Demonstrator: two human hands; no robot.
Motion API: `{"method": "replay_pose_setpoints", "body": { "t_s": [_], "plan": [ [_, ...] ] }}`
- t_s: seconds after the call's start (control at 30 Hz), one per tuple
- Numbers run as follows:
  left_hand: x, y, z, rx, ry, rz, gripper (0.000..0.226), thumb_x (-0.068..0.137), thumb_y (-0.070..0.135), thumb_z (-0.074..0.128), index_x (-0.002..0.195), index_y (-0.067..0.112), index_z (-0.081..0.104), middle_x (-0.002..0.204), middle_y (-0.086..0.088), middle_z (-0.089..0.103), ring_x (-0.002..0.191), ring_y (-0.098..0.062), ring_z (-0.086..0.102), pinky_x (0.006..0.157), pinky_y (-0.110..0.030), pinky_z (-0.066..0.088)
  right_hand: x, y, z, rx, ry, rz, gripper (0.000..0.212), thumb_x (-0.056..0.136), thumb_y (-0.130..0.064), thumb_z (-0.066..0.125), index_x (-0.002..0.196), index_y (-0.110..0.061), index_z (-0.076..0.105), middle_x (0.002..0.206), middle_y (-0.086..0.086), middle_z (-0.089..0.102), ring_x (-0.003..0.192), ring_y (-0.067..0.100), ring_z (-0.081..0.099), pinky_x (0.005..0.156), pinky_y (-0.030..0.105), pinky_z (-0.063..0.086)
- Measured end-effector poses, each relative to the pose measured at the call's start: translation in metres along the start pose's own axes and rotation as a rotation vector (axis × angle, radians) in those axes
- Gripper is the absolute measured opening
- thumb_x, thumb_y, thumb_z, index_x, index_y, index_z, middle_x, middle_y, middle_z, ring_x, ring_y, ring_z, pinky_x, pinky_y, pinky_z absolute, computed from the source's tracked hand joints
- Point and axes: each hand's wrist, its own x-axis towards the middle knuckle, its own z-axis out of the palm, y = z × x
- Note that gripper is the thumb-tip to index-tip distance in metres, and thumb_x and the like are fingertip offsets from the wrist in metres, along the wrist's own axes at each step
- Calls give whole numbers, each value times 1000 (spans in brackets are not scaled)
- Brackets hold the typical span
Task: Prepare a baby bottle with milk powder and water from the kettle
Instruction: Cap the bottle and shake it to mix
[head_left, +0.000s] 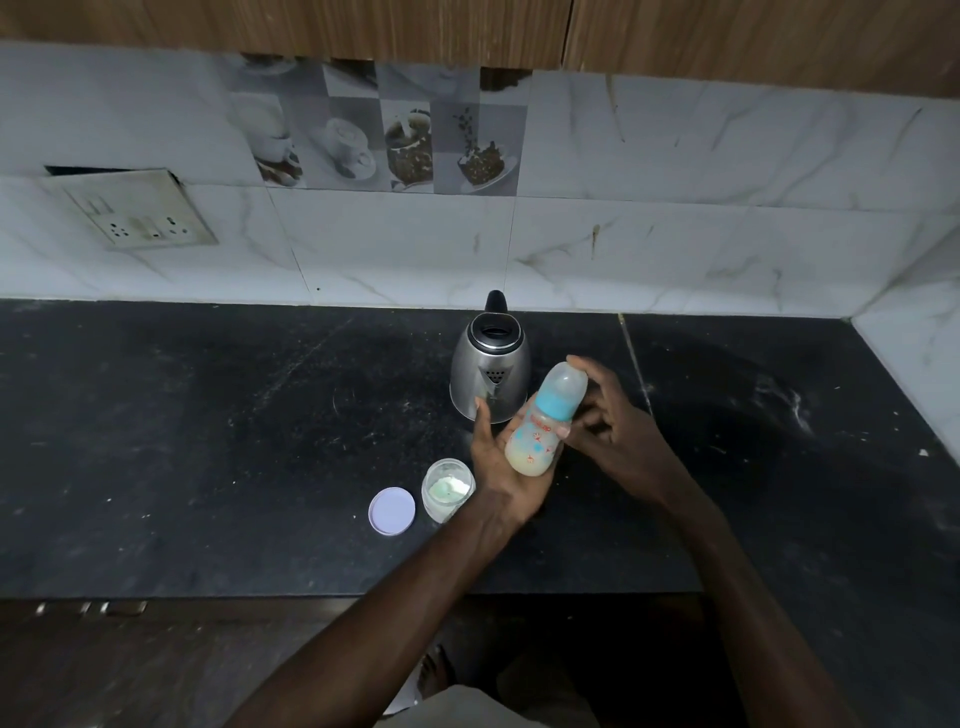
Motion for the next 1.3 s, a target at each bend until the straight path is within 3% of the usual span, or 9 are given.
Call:
{"method": "replay_pose_setpoints", "body": {
  "t_s": [0.17,0.37,0.53,0.73,0.87,1.0,1.1,1.17,1.3],
  "plan": [
    [-2,0,5,-31,-72,-13,79,90,72,59,123,2,74,120,-21,74,100,-33,75,67,-33,64,0,-5,4,86,-30,-3,95,84,-39,85,157,-53,24,135,-32,62,116,0,70,85,14,58],
    [-6,6,10,18,-86,-10,89,88,74,58,137,0,65,138,-24,66,118,-36,70,100,-44,60,0,-2,6,106,3,-24,107,81,-38,90,161,-49,19,142,-25,58,116,7,71,86,22,62],
    [-11,6,16,40,-130,1,93,90,76,54,140,-2,61,139,-26,64,120,-38,69,95,-43,61,-2,-3,1,60,20,-82,105,77,-42,90,159,-51,26,146,-29,51,117,3,69,89,26,63],
    [-5,4,9,114,-40,43,96,91,78,48,145,-1,56,143,-23,63,139,-35,57,125,-45,37,-9,-17,6,111,463,-151,100,75,-41,89,153,-53,28,142,-19,51,119,6,66,84,21,62],
    [-1,0,6,121,-43,20,97,88,77,54,143,-2,57,147,-27,58,144,-41,50,124,-50,36,-15,-19,22,-80,290,-79,102,75,-32,92,154,-45,31,142,-22,53,106,9,70,82,36,65],
    [4,1,1,164,-12,51,90,90,79,48,133,2,68,143,-17,65,134,-29,62,126,-44,35,-10,-13,12,161,797,-60,96,78,-37,88,156,-35,31,129,-35,57,109,0,70,80,16,61],
    [4,-3,2,126,-36,21,91,90,77,50,136,-1,64,148,-22,60,140,-36,55,123,-48,39,-13,-15,28,52,606,32,97,75,-37,91,154,-34,35,122,-21,65,101,7,73,78,14,58],
    [3,-5,4,126,-71,20,93,89,77,52,140,-1,60,148,-23,59,140,-40,54,117,-50,45,-16,-11,30,-125,449,45,99,73,-43,91,154,-43,33,128,-15,65,94,8,72,78,25,61],
    [2,-3,4,118,-69,41,91,90,77,50,140,2,62,145,-19,63,138,-32,59,123,-46,40,-8,-7,25,2,762,62,101,75,-47,87,157,-40,29,131,-18,60,108,6,69,85,35,65]
  ]
}}
